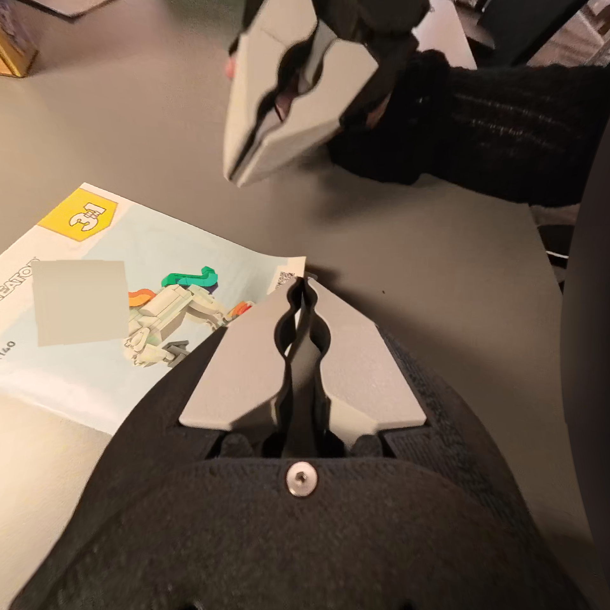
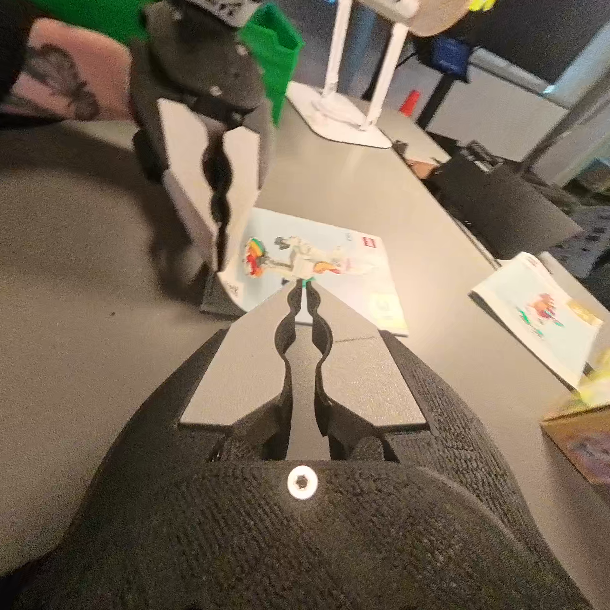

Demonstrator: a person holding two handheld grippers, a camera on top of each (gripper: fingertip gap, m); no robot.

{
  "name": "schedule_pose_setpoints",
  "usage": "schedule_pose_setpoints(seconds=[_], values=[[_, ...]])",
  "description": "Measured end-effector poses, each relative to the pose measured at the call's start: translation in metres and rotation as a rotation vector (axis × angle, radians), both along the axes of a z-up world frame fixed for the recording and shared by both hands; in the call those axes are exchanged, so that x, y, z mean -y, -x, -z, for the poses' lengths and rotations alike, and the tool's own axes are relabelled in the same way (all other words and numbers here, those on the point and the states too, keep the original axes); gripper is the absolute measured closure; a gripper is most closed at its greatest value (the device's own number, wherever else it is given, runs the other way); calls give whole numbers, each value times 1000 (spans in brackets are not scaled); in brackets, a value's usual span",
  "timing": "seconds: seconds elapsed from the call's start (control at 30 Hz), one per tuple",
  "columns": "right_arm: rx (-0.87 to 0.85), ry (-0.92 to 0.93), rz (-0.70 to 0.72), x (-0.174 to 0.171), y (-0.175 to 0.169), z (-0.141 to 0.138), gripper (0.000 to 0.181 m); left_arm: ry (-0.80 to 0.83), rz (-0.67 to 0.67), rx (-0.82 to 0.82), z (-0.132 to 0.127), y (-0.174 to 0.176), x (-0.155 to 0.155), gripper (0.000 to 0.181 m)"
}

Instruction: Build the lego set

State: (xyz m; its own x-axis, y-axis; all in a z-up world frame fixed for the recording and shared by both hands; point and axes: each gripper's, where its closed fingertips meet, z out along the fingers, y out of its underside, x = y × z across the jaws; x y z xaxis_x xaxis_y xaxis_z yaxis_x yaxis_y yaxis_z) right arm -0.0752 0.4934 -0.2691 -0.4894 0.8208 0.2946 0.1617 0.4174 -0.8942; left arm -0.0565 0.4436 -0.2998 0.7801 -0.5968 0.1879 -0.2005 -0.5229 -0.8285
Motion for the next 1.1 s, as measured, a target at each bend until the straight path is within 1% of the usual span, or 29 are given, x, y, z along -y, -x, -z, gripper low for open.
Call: schedule_pose_setpoints(seconds=[0.03,0.13,0.23,0.37,0.43,0.57,0.63,0.67,0.73,0.77,0.8,0.83,0.93,0.97,1.03,1.1], values=[[18,-10,-33,5,-3,3,181,-3,-7,7,-1,1,-1,181],[74,-20,-109,14,-11,11,181,-28,-34,21,-5,5,-3,181],[168,-16,-171,21,-20,21,181,-75,-77,19,-11,14,-7,181],[235,-20,-232,40,-22,29,181,-119,-119,48,-20,24,-10,181],[257,-60,-226,46,-19,36,181,-135,-124,69,-24,26,-9,181],[272,-161,-109,39,-3,48,181,-153,-106,98,-32,21,-6,181],[243,-178,-63,37,4,46,181,-163,-107,110,-36,18,-5,181],[240,-185,-54,36,5,47,181,-176,-120,101,-37,17,-5,181],[216,-184,-28,33,9,43,181,-201,-186,21,-37,23,-9,181],[199,-173,-25,34,10,41,181,-194,-177,-28,-35,21,-8,151],[178,-159,-17,34,11,37,181,-178,-142,-59,-31,15,-5,128],[159,-143,-7,33,13,33,181,-167,-136,-88,-28,12,-5,123],[120,-116,19,31,16,26,180,-150,-132,-214,-13,10,-9,125],[111,-112,32,30,18,24,179,-145,-148,-247,-8,12,-11,130],[88,-103,61,26,20,21,177,-157,-232,-314,-3,25,-18,151],[36,-82,160,11,26,12,171,-200,-346,-349,-6,40,-24,172]])
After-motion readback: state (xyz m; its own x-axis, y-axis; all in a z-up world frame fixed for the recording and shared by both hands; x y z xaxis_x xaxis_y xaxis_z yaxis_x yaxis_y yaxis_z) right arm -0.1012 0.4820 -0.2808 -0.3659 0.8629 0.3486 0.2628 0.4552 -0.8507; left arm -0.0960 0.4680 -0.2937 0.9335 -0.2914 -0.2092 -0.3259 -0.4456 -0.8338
